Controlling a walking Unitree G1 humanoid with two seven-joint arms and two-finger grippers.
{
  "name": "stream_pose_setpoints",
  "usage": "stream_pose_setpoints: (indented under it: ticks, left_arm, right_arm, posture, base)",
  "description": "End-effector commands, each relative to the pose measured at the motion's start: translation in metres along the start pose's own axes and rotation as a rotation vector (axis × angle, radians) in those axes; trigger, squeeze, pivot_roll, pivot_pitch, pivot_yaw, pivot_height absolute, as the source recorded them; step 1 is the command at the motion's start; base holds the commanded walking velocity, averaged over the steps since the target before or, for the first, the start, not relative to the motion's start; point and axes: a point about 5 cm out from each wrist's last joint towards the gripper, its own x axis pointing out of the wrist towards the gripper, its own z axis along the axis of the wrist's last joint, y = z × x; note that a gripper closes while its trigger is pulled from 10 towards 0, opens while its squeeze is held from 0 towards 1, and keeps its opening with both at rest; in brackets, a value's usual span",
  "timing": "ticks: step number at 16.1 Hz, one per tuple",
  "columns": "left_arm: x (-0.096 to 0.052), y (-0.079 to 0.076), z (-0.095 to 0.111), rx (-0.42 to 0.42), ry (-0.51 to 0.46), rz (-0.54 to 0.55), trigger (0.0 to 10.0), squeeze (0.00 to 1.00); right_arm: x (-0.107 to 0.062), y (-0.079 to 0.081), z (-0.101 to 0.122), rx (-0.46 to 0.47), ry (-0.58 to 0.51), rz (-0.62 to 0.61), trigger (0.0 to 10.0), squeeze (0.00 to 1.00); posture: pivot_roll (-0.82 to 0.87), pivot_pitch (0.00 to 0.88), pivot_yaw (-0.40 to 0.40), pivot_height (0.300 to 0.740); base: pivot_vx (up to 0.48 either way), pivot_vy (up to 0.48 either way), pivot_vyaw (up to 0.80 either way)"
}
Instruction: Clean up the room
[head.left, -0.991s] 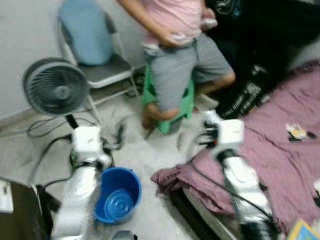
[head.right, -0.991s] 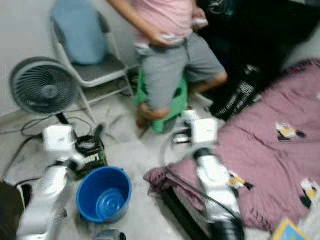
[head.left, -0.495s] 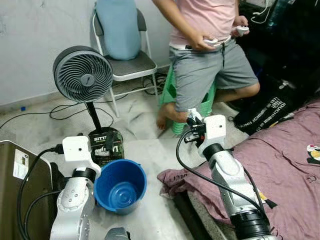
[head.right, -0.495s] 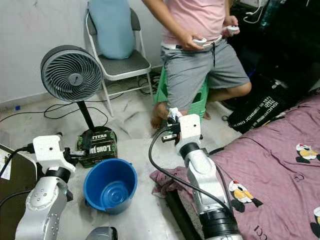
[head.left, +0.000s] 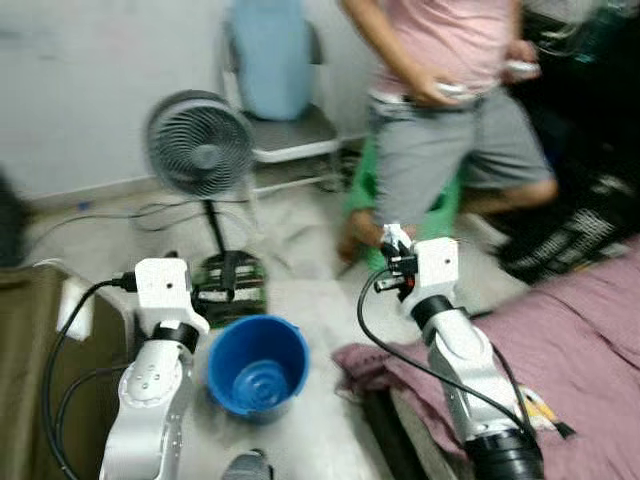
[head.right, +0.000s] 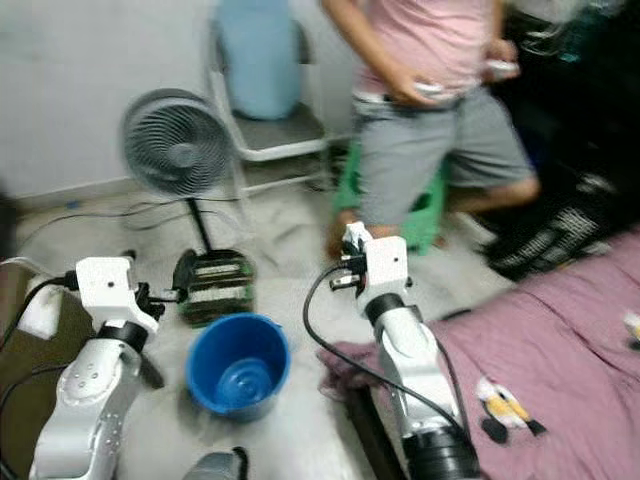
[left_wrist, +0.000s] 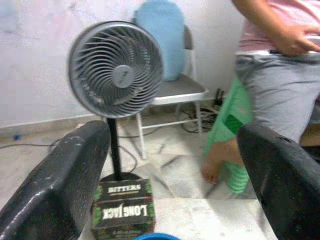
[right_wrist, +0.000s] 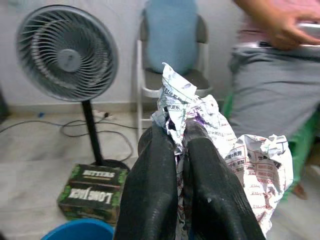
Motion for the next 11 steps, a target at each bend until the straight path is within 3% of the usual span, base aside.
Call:
stream_pose_setpoints:
  ticks: [1,11]
  left_arm:
    - [0.0009,-0.0005,-0.0019,-0.002,0.015,-0.007,10.0,0.0]
    - [0.0023,-0.0011,-0.0013,-0.008,0.014,-0.011,10.0,0.0]
  right_arm:
    - [0.0003,-0.001,0.0057,-0.009,-0.024,-0.009,10.0,0.0]
    - [0.0009,-0.0025,0.0066,-0.015,-0.025,-0.013,10.0,0.0]
  posture:
    - [0.05,0.014,-0.023,0.74]
    - [0.05,0.022,-0.02,0.74]
  base:
    - [0.0,0.0,0.8]
    - [0.0,0.0,0.8]
